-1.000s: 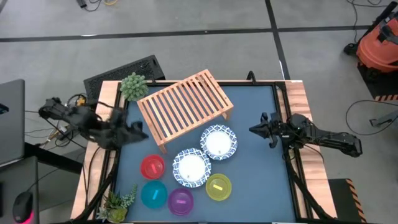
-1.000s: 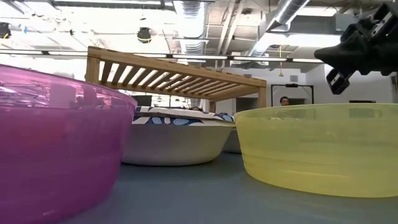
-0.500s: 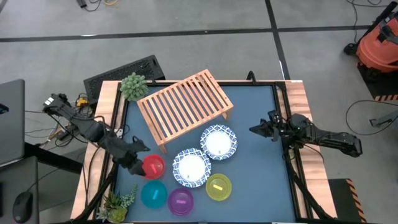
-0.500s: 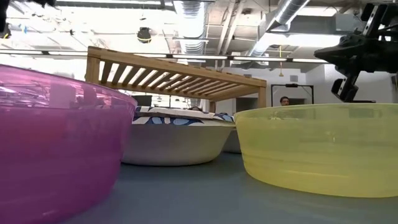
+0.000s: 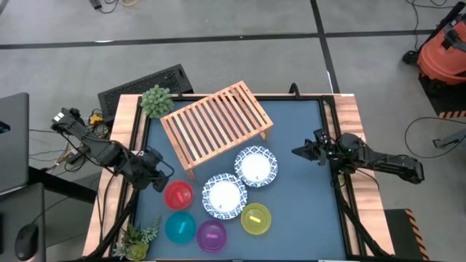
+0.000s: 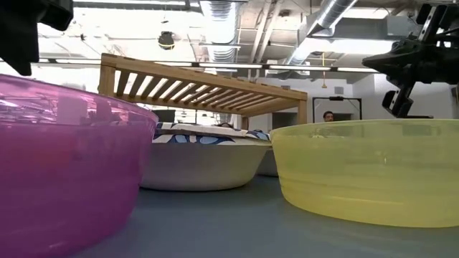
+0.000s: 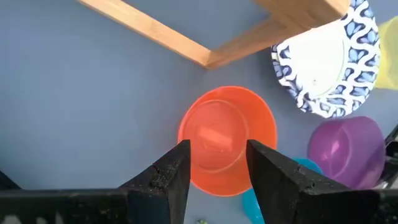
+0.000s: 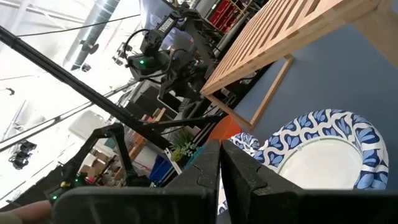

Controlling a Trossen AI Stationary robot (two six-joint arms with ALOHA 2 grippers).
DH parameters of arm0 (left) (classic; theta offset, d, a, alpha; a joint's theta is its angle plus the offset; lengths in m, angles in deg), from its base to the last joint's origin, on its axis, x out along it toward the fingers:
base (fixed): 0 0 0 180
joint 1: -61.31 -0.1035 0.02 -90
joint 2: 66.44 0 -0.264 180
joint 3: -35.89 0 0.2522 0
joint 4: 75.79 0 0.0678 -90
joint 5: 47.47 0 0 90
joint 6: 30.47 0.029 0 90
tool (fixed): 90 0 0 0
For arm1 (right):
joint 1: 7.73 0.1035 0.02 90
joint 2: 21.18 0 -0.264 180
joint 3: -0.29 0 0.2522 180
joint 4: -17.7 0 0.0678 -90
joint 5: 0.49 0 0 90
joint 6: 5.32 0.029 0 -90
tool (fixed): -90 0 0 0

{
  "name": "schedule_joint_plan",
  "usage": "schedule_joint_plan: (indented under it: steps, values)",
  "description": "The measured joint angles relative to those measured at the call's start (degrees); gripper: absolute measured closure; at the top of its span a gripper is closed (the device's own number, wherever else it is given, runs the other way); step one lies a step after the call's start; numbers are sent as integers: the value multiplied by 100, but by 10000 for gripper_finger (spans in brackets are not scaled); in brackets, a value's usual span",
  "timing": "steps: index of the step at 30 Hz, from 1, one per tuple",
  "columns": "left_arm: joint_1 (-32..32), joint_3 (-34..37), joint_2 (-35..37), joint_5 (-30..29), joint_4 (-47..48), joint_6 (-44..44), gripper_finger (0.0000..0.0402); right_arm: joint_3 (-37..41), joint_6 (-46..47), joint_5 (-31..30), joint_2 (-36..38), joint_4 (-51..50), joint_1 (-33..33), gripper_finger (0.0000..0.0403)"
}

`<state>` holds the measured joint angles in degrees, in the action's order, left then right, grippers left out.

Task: Place and stack bowls onto a shelf
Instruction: Put the orange bowl on the shelf

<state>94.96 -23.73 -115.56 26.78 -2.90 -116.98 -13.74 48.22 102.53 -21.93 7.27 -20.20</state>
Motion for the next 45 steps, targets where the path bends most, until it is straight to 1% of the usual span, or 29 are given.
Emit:
schedule_joint_plan:
  steps: [4, 7, 12, 16, 19, 26, 30, 33, 37, 42, 45]
  values:
    - [2, -4, -156, -142, 154, -104, 262, 0, 0, 0, 0, -6, 0, 361]
    - [0, -4, -460, -206, 169, -154, 262, 0, 0, 0, 0, -8, 0, 361]
    - [0, -4, -1086, 175, -40, 463, 262, 0, 0, 0, 0, -12, 0, 361]
    - [2, -4, -1439, 342, -36, 587, 257, 0, 0, -2, 0, -15, 0, 361]
    - [2, -4, -1619, 421, -120, 602, 240, 0, 0, -2, 0, -23, 0, 361]
    - [2, 8, -1964, 607, -331, 681, 175, 0, -7, -2, 0, -29, 0, 361]
    - [2, 261, -2088, 793, -452, 622, 155, 0, -4, -4, 1, -31, 0, 361]
    - [2, 509, -2113, 806, -673, 554, 153, 0, -2, -4, 0, -32, 0, 361]
    - [2, 743, -2113, 793, -711, 327, 152, 0, 0, -4, 0, -32, 0, 361]
    - [-1, 778, -2113, 859, -902, 466, 153, 0, -2, -4, 0, -32, 0, 361]
    - [-7, 778, -2136, 859, -990, 381, 166, 0, -2, -4, 0, -32, -2, 361]
